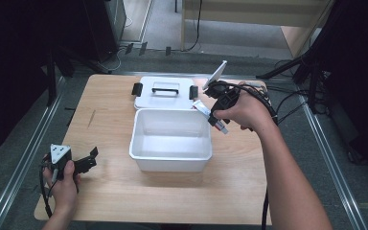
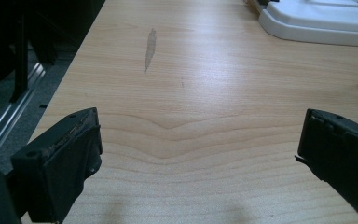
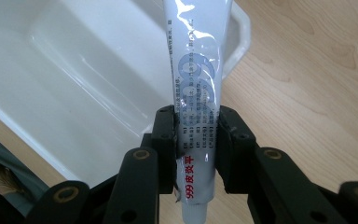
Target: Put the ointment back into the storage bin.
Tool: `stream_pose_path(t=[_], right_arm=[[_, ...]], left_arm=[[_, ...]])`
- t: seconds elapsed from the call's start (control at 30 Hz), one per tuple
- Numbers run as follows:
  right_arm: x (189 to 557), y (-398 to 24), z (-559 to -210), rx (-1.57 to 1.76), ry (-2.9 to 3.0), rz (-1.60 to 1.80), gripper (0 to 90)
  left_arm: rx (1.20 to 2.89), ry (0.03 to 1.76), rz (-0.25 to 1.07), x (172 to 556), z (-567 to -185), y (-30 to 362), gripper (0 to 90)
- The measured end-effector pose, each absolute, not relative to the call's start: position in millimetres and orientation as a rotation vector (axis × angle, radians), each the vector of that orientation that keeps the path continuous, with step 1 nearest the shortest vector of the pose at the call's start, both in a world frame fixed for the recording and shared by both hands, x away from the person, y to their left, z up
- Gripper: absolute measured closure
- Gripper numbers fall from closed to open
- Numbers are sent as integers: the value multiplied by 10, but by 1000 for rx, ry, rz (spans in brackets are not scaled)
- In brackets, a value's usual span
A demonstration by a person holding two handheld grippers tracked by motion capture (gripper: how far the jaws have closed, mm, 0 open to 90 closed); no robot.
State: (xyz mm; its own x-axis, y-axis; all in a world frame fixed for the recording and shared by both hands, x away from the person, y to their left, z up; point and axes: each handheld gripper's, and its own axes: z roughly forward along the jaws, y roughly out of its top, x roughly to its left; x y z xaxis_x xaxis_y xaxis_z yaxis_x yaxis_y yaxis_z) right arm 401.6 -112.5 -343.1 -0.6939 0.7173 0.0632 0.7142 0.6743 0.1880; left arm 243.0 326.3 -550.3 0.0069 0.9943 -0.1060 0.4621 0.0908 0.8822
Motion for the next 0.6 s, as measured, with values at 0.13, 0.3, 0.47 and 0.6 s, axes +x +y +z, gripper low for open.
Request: stream_pose_path(t=[0.13,0.3,0.47,0.6], right_arm=[[3972,-1026,-3397,1141,2883,316,722],[3934,-924,-3403,1034,2925,328,722],[3902,-821,-3455,836,2955,336,721],[3879,-754,-3503,711,2987,360,721]], left_arm=[[1479,1574,838,2429,-5503,3267,2],[1481,1572,839,2430,-5503,3265,2],[1483,1571,836,2431,-5503,3268,2],[1484,1571,834,2432,-5503,3269,2]])
